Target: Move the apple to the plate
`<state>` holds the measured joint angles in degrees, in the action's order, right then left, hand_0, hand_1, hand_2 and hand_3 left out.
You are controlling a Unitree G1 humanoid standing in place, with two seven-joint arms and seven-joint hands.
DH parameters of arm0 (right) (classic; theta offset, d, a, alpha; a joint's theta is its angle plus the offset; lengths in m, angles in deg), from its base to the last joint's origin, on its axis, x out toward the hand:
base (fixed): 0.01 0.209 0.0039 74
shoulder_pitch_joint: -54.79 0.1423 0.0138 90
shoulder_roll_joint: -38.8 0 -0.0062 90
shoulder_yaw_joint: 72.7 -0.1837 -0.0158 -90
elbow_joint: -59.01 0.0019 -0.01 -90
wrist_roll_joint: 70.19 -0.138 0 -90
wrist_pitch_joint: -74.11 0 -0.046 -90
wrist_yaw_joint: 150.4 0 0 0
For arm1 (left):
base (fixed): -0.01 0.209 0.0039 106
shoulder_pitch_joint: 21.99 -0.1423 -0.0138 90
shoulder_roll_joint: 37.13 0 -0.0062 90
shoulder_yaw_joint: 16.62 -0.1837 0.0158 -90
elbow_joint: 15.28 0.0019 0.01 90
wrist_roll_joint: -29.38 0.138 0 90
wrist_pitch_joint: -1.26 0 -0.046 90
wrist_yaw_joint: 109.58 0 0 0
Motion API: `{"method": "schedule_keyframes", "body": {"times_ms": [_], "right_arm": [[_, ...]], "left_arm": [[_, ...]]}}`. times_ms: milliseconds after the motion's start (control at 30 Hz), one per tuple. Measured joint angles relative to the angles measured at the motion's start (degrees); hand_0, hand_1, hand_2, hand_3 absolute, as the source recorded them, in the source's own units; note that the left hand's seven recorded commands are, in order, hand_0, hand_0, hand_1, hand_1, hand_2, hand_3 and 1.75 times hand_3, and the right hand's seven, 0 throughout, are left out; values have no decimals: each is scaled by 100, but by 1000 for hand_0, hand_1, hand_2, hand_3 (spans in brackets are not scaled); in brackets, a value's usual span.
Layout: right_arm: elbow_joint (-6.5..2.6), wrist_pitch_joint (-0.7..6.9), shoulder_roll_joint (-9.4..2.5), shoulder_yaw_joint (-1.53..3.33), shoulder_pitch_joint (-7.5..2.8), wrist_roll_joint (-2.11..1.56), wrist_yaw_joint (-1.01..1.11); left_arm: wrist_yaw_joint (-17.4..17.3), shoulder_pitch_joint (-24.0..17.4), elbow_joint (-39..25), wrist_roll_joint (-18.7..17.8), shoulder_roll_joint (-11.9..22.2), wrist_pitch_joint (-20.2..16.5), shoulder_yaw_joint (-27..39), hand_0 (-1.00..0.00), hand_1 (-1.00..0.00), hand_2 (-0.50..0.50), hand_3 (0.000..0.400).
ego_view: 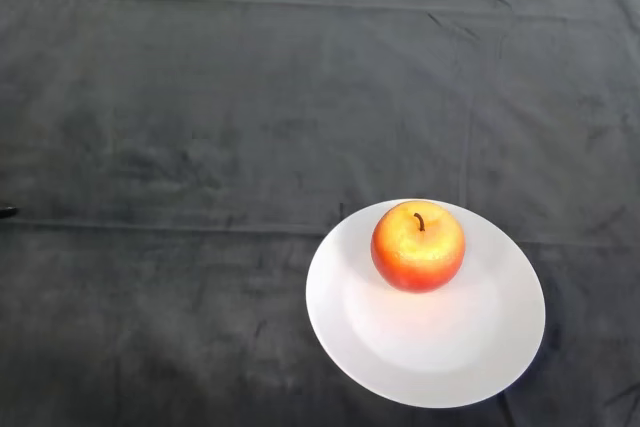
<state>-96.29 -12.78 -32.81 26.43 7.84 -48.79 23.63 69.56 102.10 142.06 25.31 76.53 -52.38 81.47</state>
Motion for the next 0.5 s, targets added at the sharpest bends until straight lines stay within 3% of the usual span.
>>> {"method": "schedule_keyframes", "body": {"times_ms": [233,500], "right_arm": [[-10,-4,0,1,0,0,0],[-12,-4,-1,1,0,0,0]], "left_arm": [[250,-331,65,-196,317,-216,329,0,0,0,0],[556,-471,127,-375,339,-536,623,0,0,0,0]]}}
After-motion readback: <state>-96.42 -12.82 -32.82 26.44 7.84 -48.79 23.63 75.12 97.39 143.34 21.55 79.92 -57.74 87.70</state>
